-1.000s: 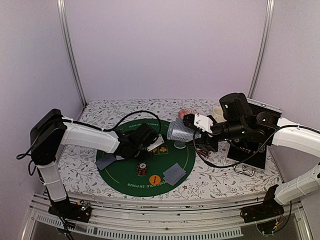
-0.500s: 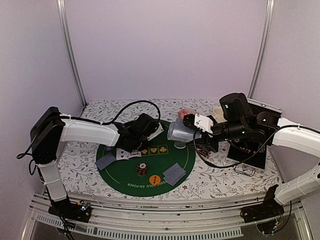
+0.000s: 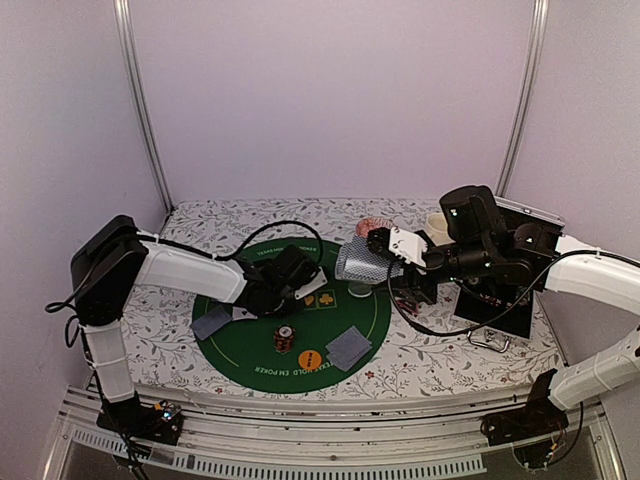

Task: Distribute texas hold em gaming equipment
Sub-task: Flop the poker card into the community card area, then pass from the right arm to the left

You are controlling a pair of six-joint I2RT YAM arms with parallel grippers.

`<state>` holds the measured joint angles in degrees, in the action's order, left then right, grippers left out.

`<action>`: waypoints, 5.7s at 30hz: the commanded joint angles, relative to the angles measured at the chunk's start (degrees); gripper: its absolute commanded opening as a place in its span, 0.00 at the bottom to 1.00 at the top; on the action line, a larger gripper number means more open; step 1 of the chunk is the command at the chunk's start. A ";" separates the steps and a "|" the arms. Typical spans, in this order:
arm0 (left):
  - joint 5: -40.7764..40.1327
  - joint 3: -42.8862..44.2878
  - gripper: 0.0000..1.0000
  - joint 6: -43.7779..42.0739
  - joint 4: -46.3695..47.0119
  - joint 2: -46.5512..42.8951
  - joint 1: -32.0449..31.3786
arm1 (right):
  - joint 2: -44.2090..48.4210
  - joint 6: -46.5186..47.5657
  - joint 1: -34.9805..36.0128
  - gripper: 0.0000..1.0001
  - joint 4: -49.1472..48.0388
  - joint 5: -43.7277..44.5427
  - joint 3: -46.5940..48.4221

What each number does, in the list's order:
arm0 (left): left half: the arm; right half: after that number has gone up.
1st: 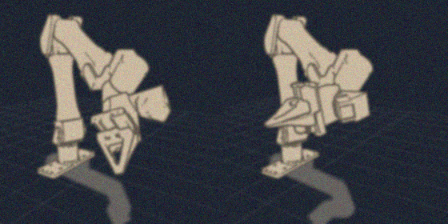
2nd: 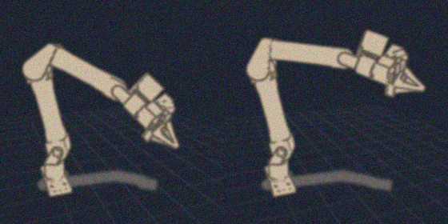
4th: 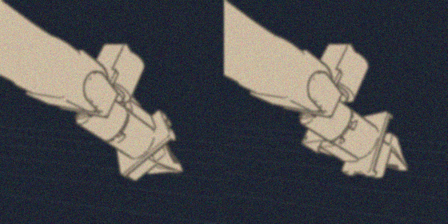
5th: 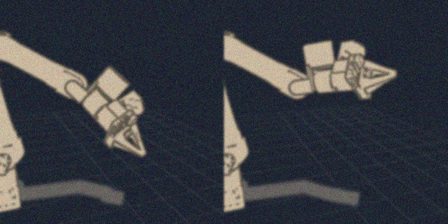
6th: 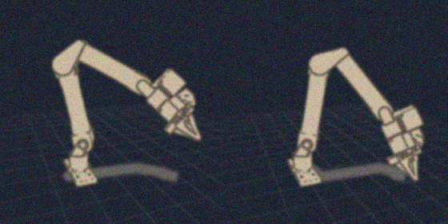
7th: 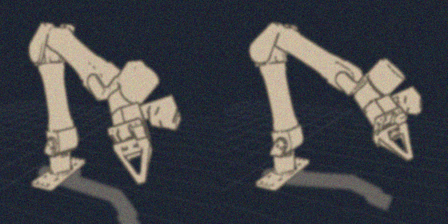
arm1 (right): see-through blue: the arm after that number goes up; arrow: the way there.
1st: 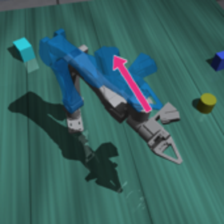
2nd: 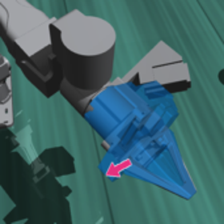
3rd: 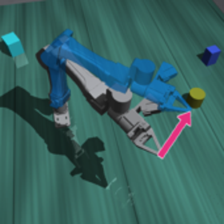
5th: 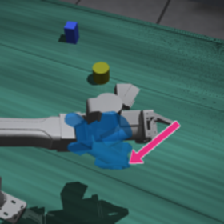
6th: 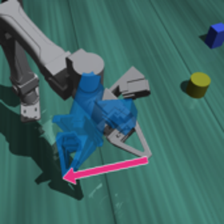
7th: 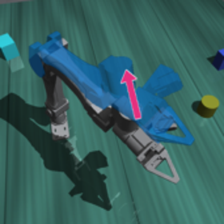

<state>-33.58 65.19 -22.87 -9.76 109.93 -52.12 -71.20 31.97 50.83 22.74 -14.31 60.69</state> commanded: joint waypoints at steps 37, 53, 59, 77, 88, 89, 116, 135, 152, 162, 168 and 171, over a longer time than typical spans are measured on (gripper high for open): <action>10.58 -2.53 0.04 5.74 -3.48 -0.95 -1.63 | 1.16 -0.41 -0.35 0.43 -0.42 -0.89 0.02; 12.67 -0.15 0.23 6.66 -6.28 -3.12 -1.33 | 1.42 -0.59 -0.34 0.44 -0.34 -0.81 -0.15; 14.40 0.16 0.23 6.91 -5.93 -5.18 -1.06 | 1.50 -0.59 -0.37 0.44 -0.41 -0.72 -0.05; 24.61 -0.61 0.57 14.65 -1.98 -18.01 3.21 | 1.37 -0.59 -0.32 0.44 -0.41 -0.68 -0.14; 59.40 -8.71 0.98 35.41 13.10 -37.02 11.32 | -0.61 -0.17 -0.30 0.44 -0.32 -1.55 1.53; 62.27 -10.31 0.98 37.98 15.85 -37.95 11.66 | -0.87 -0.03 -0.37 0.44 -0.39 -1.72 1.69; 73.24 -7.03 0.75 49.81 27.76 -23.37 5.31 | -7.68 -0.11 1.92 0.43 -1.29 -2.94 6.61; 77.03 -6.03 0.00 47.41 23.93 -24.90 5.56 | -7.68 -0.57 2.52 0.65 -1.95 2.36 7.16; 46.70 -13.03 0.00 40.30 0.71 -51.31 25.43 | -10.43 -34.82 -17.38 0.99 1.99 21.23 5.81; 40.24 -17.00 0.00 33.58 1.76 -53.75 28.22 | -26.90 -49.89 -18.44 0.96 9.64 21.16 8.13; 41.63 -19.20 0.00 33.36 3.08 -55.74 30.17 | -31.56 -54.60 -18.48 0.95 11.28 20.36 8.13; 41.45 -20.19 0.00 33.10 3.70 -57.40 30.65 | -33.08 -55.46 -18.48 0.92 9.71 17.03 8.12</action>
<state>8.27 46.11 11.64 -8.25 55.24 -22.46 -102.32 -19.68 32.25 32.86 5.37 67.55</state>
